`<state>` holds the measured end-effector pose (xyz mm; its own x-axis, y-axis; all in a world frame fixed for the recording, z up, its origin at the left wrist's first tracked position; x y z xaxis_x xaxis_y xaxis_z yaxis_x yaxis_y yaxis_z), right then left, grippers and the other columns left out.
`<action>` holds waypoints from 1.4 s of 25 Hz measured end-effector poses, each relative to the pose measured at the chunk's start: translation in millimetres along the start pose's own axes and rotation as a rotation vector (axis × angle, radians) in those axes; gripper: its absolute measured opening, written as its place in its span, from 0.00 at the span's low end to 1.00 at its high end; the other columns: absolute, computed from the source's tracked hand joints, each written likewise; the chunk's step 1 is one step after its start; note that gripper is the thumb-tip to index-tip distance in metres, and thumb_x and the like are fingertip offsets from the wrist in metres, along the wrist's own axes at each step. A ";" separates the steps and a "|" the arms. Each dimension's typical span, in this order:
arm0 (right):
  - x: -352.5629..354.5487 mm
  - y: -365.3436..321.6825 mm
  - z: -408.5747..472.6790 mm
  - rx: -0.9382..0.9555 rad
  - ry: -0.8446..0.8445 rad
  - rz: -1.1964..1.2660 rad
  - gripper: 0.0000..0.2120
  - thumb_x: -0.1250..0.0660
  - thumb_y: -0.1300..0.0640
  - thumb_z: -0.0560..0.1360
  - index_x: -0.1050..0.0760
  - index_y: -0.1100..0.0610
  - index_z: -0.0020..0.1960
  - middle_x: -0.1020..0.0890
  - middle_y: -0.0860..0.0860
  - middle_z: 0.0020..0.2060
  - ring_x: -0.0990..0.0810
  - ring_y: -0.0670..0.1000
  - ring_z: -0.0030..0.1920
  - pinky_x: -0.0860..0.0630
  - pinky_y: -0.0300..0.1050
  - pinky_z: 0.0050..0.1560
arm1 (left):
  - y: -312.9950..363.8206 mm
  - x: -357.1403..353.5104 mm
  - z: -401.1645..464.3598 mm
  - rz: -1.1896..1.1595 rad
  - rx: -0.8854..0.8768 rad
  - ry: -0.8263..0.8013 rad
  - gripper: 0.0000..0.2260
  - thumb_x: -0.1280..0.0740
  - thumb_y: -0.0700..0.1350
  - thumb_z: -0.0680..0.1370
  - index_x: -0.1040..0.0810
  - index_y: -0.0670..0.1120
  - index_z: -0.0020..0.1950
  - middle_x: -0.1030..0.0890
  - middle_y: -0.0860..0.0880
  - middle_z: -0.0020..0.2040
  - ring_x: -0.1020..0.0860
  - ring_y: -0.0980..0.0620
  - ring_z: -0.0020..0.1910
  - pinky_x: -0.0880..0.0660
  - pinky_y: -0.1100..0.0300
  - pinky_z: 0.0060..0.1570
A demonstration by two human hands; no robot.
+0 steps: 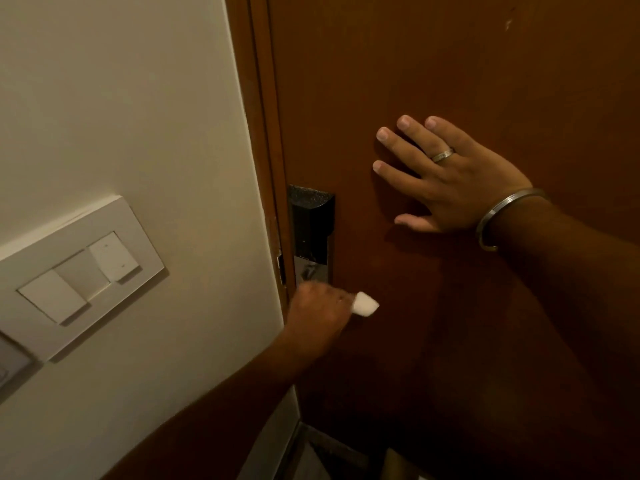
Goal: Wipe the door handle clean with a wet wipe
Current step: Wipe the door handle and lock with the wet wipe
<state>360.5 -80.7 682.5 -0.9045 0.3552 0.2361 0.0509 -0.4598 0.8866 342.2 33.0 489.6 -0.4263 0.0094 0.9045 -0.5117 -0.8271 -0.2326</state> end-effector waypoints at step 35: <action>4.2 -1.2 -0.6 0.007 -0.008 -0.001 0.37 0.53 0.33 0.78 0.39 0.56 0.77 0.40 0.63 0.78 0.40 0.66 0.77 0.43 0.62 0.76 | -4.9 3.5 -16.4 -0.089 -0.172 0.317 0.22 0.25 0.48 0.69 0.25 0.47 0.62 0.18 0.45 0.54 0.21 0.44 0.50 0.30 0.48 0.51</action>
<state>356.4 -79.1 682.1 -0.9011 0.3622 0.2386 0.0530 -0.4540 0.8894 331.0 46.4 488.0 -0.5701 0.2729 0.7749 -0.6639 -0.7087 -0.2388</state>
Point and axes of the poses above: each hand's wrist, its own z-axis towards the middle knuckle, its own x-axis out of the back of the hand, y = z × x, the point moved 9 cm from there along z, towards the middle knuckle
